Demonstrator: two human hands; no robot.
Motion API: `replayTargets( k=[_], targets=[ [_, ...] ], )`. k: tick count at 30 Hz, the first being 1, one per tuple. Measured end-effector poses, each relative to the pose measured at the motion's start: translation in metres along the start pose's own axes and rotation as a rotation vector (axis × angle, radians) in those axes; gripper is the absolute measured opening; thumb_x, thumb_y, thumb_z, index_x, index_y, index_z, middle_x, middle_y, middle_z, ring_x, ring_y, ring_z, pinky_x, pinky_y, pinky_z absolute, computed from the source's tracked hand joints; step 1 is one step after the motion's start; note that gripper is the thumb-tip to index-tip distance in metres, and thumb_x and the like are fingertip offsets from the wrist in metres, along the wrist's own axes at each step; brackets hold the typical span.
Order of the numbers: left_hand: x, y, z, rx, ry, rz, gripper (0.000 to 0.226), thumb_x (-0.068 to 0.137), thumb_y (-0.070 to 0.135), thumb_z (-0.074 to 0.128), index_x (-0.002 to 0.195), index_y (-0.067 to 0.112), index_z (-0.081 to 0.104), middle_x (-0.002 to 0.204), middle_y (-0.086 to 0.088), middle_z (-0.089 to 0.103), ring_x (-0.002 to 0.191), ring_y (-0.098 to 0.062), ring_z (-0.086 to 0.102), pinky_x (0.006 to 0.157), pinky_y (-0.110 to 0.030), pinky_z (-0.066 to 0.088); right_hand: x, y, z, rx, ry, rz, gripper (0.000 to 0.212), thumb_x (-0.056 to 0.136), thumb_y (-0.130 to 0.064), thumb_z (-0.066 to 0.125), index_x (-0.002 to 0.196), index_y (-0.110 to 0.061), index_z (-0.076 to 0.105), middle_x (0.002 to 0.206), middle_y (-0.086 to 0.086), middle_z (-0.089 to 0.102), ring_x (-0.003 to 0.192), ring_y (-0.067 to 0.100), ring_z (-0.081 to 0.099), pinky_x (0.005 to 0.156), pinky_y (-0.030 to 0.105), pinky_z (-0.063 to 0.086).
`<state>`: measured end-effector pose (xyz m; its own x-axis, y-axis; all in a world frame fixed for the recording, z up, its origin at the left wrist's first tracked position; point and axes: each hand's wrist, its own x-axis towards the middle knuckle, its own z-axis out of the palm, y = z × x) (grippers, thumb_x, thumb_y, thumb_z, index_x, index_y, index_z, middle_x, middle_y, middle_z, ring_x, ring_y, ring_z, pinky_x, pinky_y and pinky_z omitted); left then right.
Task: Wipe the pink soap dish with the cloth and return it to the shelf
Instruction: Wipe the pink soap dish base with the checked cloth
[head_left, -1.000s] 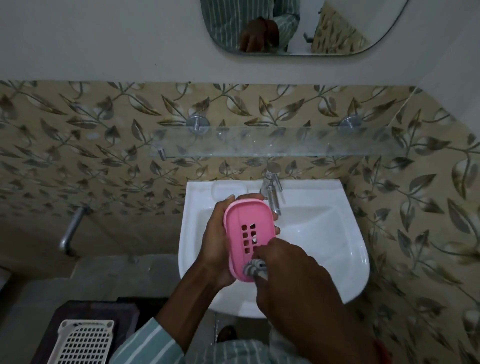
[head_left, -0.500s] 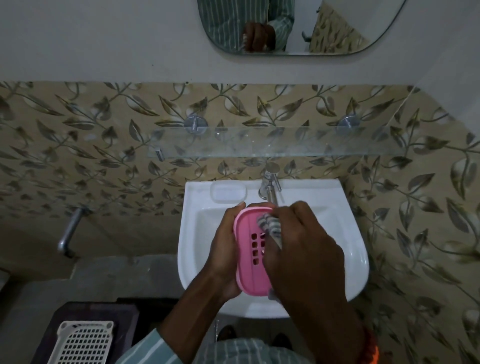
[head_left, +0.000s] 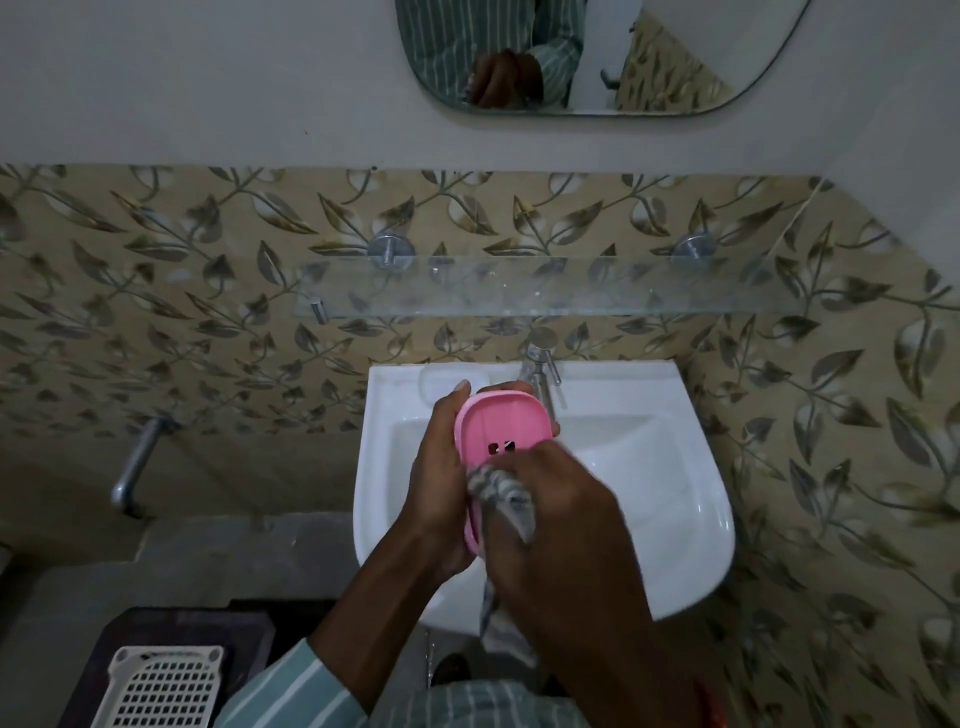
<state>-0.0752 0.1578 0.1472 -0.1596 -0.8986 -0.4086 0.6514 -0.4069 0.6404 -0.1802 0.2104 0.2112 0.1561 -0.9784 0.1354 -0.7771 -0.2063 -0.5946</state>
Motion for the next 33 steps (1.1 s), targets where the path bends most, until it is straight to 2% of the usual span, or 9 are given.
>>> replayTargets(
  k=[3,6,8,10,14,18,24,29,33],
  targets=[
    [-0.004,-0.013,-0.002,0.106,0.01,0.019,0.058,0.093,0.061,0.046,0.106,0.017,0.082,0.107,-0.015,0.078,0.095,-0.027,0.076,0.084,-0.039,0.06,0.012,0.005,-0.008,-0.078,0.149,0.02,0.034,0.082,-0.021,0.073,0.113,-0.009,0.064,0.106,0.007,0.064,0.081,0.023,0.066,0.068,0.033,0.058],
    [-0.008,-0.012,-0.008,0.195,0.005,0.036,0.065,0.095,0.065,0.038,0.119,0.018,0.076,0.12,-0.02,0.073,0.11,-0.036,0.066,0.103,-0.052,0.048,0.009,0.013,-0.015,-0.156,0.116,0.047,0.023,0.086,-0.024,0.069,0.106,-0.013,0.064,0.103,0.003,0.063,0.069,0.017,0.063,0.057,0.024,0.052],
    [-0.008,-0.005,-0.013,0.225,-0.03,0.052,0.076,0.093,0.07,0.035,0.129,0.012,0.069,0.117,-0.023,0.07,0.106,-0.037,0.065,0.101,-0.053,0.049,0.0,0.02,-0.019,-0.176,0.034,0.038,0.019,0.087,-0.029,0.068,0.103,-0.019,0.064,0.098,-0.004,0.061,0.07,0.01,0.059,0.059,0.014,0.041],
    [-0.006,0.003,-0.018,0.188,-0.096,0.052,0.089,0.086,0.077,0.034,0.13,0.008,0.068,0.11,-0.018,0.073,0.096,-0.031,0.069,0.091,-0.046,0.055,-0.005,0.026,-0.027,-0.09,0.0,0.021,0.013,0.085,-0.027,0.071,0.096,-0.021,0.066,0.089,-0.006,0.06,0.072,0.01,0.058,0.062,0.019,0.043],
    [-0.009,0.006,-0.022,0.235,-0.217,0.124,0.099,0.07,0.092,0.05,0.122,0.01,0.073,0.108,-0.017,0.076,0.093,-0.029,0.073,0.086,-0.043,0.061,0.003,0.032,-0.052,0.008,0.217,-0.041,0.022,0.081,-0.006,0.074,0.098,-0.018,0.069,0.09,-0.005,0.066,0.078,0.006,0.059,0.071,0.013,0.045],
    [-0.013,0.004,-0.014,0.392,-0.194,0.248,0.087,0.063,0.095,0.055,0.11,0.025,0.079,0.102,-0.011,0.08,0.092,-0.026,0.076,0.084,-0.038,0.062,0.005,0.02,-0.051,0.042,0.191,-0.14,0.036,0.081,0.003,0.068,0.109,-0.019,0.07,0.099,-0.005,0.064,0.084,0.011,0.062,0.07,0.024,0.052],
    [-0.02,0.007,0.002,0.469,-0.236,0.388,0.08,0.089,0.081,0.037,0.114,0.014,0.072,0.104,-0.007,0.076,0.102,-0.023,0.072,0.089,-0.033,0.057,-0.016,0.002,-0.033,-0.059,0.171,-0.353,0.04,0.067,-0.003,0.076,0.107,-0.007,0.075,0.112,0.012,0.071,0.099,0.028,0.069,0.079,0.04,0.061],
    [-0.024,0.004,0.003,0.547,-0.224,0.426,0.085,0.081,0.091,0.035,0.112,0.021,0.073,0.101,-0.008,0.074,0.091,-0.027,0.069,0.082,-0.043,0.055,-0.007,0.031,-0.044,0.014,0.203,-0.211,0.034,0.08,0.004,0.065,0.111,-0.006,0.072,0.112,0.009,0.067,0.101,0.025,0.065,0.086,0.036,0.056],
    [-0.022,0.004,0.007,0.571,-0.29,0.419,0.087,0.087,0.085,0.033,0.117,0.013,0.07,0.112,-0.022,0.071,0.109,-0.048,0.065,0.097,-0.061,0.052,-0.013,0.015,-0.038,-0.032,0.209,-0.336,0.041,0.068,-0.003,0.069,0.108,-0.007,0.074,0.112,0.01,0.069,0.099,0.024,0.067,0.084,0.034,0.059]
  ],
)
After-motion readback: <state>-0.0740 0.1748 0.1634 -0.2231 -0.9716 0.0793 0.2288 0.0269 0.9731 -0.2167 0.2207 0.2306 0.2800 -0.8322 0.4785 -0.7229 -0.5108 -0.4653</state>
